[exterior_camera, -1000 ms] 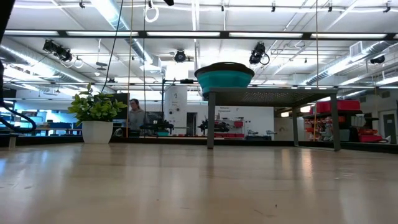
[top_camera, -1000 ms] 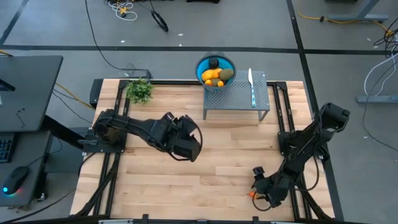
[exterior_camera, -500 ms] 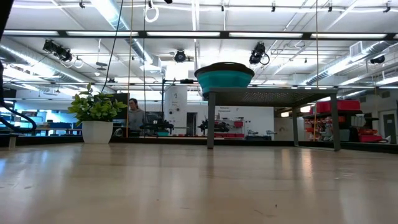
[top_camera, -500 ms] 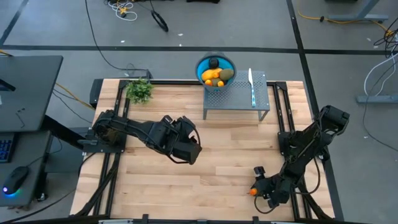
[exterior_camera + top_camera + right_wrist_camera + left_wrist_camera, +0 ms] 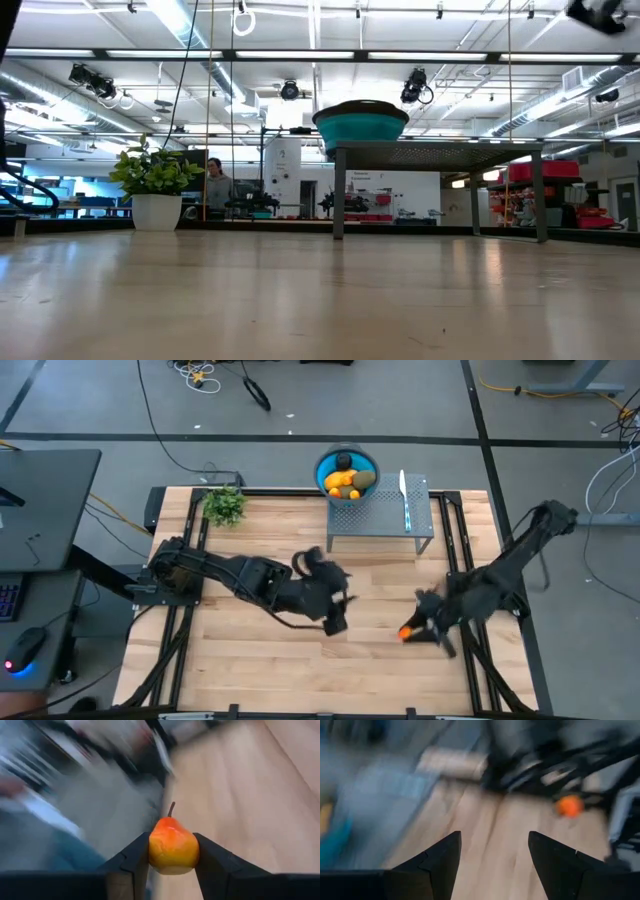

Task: Pick & Place Fruit
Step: Put the pear into the strainer bowl

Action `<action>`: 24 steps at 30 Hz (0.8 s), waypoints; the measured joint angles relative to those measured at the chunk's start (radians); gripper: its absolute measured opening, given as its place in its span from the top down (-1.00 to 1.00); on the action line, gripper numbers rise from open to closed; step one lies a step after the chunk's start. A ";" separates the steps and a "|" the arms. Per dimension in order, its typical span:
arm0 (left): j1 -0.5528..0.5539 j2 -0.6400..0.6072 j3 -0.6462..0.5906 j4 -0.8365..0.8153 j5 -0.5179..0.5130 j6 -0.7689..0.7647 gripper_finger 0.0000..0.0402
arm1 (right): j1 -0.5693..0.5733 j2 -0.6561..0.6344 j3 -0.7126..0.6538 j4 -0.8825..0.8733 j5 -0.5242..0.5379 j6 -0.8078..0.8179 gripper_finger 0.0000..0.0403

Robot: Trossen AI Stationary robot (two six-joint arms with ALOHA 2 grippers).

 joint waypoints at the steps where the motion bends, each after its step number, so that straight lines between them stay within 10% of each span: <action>1: 0.002 0.000 0.000 0.098 0.019 0.127 -0.20 | -0.030 -0.047 0.000 0.043 -0.023 -0.010 0.31; 9: 0.026 0.021 0.003 0.670 0.208 0.943 -0.28 | -0.219 -0.165 0.001 0.342 -0.175 -0.059 0.32; 24: 0.125 0.099 -0.001 0.640 0.437 0.829 -0.57 | -0.310 -0.108 0.000 0.536 -0.182 -0.110 0.32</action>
